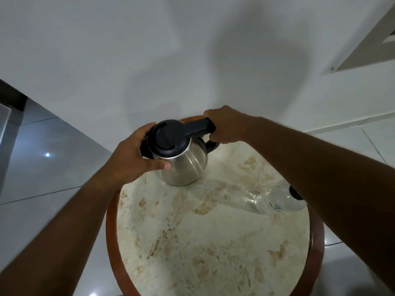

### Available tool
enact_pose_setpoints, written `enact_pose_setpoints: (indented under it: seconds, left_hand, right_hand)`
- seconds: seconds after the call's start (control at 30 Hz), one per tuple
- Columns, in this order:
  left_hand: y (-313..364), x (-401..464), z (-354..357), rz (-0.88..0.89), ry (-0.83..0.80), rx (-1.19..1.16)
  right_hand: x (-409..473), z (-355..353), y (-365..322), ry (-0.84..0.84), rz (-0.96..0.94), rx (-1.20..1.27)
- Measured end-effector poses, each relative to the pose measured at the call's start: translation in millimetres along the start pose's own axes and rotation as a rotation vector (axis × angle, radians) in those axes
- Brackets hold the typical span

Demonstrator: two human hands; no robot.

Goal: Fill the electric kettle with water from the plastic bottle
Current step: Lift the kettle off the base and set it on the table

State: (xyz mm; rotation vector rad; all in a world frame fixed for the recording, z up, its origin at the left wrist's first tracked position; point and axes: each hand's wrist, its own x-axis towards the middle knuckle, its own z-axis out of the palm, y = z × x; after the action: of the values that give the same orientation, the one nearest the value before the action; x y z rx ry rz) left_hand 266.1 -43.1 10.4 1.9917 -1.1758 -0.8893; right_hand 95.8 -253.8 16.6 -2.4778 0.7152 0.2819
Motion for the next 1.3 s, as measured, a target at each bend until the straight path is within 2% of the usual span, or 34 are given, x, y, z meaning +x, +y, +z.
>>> enact_pose_setpoints:
  seconds: [0.1, 0.23, 0.33, 0.5, 0.73, 0.97, 1.07, 1.3]
  left_hand:
    - [0.5, -2.2, -4.5, 0.000, -0.013, -0.034]
    - [0.8, -4.5, -5.5, 0.001, -0.016, -0.069]
    - [3.1, -4.9, -7.8, 0.004, -0.030, -0.048]
    - [8.5, -6.8, -10.0, 0.020, -0.070, -0.115]
    - [6.0, -7.1, -6.4, -0.016, -0.041, -0.153]
    - [-1.4, -12.3, 1.5, -0.062, 0.024, -0.226]
    - [-0.5, -12.6, 0.7, -0.068, 0.011, -0.237]
    - [3.6, -9.3, -2.8, -0.077, -0.055, -0.280]
  right_hand:
    - [-8.6, -1.6, -2.9, -0.067, -0.005, 0.082]
    - [-21.3, -13.2, -1.7, -0.322, 0.118, 0.573]
    - [-22.2, -16.6, 9.0, -0.320, 0.235, 0.840]
    - [-28.9, -19.9, 15.9, -0.396, 0.272, 1.051]
    - [-25.7, -16.6, 16.9, -0.369, 0.282, 1.089]
    - [-30.0, -14.7, 6.6, -0.240, 0.317, 1.135]
    - [-33.5, -12.9, -0.1, -0.184, 0.311, 1.138]
    - [-38.1, -12.5, -3.3, -0.183, 0.328, 1.113]
